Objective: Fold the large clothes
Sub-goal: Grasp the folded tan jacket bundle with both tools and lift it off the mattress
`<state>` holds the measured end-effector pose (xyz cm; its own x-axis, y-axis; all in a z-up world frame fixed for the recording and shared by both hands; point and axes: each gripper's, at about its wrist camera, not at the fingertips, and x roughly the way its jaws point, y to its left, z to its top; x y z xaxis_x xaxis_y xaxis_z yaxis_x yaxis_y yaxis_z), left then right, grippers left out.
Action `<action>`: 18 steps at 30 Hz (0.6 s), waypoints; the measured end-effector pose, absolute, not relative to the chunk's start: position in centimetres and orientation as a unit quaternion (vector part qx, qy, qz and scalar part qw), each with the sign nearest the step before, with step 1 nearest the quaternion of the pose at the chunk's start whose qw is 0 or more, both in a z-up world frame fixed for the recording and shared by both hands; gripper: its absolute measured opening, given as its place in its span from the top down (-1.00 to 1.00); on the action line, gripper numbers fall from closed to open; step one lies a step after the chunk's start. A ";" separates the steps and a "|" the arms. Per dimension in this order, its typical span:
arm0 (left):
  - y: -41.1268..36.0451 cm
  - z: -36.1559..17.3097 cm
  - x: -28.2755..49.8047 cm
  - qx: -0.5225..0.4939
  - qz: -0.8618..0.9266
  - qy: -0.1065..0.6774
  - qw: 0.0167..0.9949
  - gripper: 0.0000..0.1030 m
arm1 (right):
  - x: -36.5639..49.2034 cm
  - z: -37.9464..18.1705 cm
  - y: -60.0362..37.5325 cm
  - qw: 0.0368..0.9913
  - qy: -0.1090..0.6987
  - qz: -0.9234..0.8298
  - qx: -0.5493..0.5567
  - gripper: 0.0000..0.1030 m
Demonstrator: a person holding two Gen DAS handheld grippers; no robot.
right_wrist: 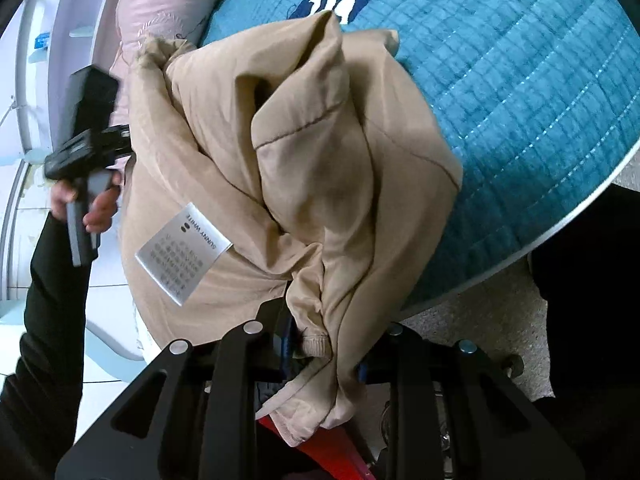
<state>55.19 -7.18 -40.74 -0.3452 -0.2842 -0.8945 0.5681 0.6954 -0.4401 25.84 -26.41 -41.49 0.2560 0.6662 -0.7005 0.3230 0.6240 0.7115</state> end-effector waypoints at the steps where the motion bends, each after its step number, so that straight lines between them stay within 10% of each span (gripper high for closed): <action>1: -7.3 -41.8 55.2 0.089 -0.380 0.741 0.547 -0.80 | 25.9 -41.5 -26.3 0.675 0.597 0.128 0.415 0.56; 5: -7.6 -43.5 55.5 0.063 -0.380 0.758 0.527 -0.82 | 26.2 -41.4 -25.3 0.672 0.598 0.130 0.417 0.54; 9: -7.6 -42.1 54.6 0.056 -0.407 0.733 0.543 -0.21 | 26.3 -41.1 -25.2 0.671 0.597 0.130 0.419 0.54; 18: -4.4 -37.0 52.7 0.005 -0.418 0.655 0.630 0.32 | 26.4 -37.5 -23.6 0.718 0.573 0.144 0.368 0.60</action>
<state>52.70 -4.39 -36.99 -0.2063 -0.5198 -0.8290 0.5336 0.6504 -0.5406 26.38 -23.59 -37.53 0.3020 0.6289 -0.7164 0.2143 0.6875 0.6938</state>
